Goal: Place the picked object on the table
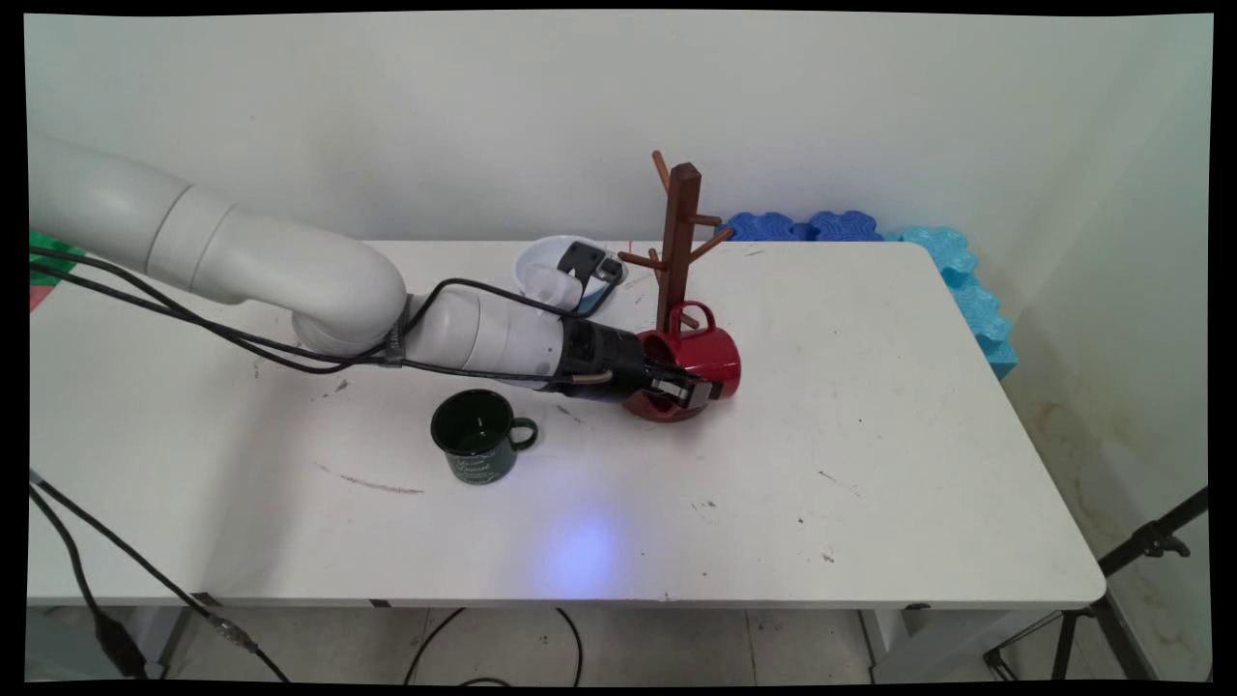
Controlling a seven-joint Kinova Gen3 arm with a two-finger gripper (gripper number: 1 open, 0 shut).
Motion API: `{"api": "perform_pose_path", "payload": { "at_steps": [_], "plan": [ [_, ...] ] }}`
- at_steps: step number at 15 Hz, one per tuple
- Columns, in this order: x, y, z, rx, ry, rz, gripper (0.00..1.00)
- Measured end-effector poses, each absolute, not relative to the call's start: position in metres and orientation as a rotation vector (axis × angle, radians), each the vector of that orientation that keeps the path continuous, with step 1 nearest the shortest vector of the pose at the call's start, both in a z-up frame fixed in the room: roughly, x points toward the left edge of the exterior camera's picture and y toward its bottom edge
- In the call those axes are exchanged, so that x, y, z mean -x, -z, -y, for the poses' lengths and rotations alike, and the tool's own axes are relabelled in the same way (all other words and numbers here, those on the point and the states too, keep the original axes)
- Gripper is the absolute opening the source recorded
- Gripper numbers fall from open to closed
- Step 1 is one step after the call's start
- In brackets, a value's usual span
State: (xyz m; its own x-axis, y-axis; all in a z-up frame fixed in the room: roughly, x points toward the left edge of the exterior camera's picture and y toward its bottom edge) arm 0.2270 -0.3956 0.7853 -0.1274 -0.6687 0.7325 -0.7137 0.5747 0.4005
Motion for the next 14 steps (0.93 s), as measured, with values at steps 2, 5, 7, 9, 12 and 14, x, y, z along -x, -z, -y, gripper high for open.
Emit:
{"api": "perform_pose_path", "payload": {
  "at_steps": [2, 5, 7, 9, 12, 14],
  "plan": [
    [-0.226, -0.789, 0.392, -1.112, -0.054, 1.834, 0.0],
    [-0.225, -0.796, 0.385, -1.087, -0.044, 1.83, 0.0],
    [-0.223, -0.801, 0.379, -1.07, -0.037, 1.827, 0.0],
    [-0.222, -0.806, 0.375, -1.058, -0.032, 1.824, 0.0],
    [-0.22, -0.814, 0.366, -1.035, -0.022, 1.819, 0.0],
    [-0.219, -0.818, 0.362, -1.023, -0.016, 1.817, 0.0]
  ]
}}
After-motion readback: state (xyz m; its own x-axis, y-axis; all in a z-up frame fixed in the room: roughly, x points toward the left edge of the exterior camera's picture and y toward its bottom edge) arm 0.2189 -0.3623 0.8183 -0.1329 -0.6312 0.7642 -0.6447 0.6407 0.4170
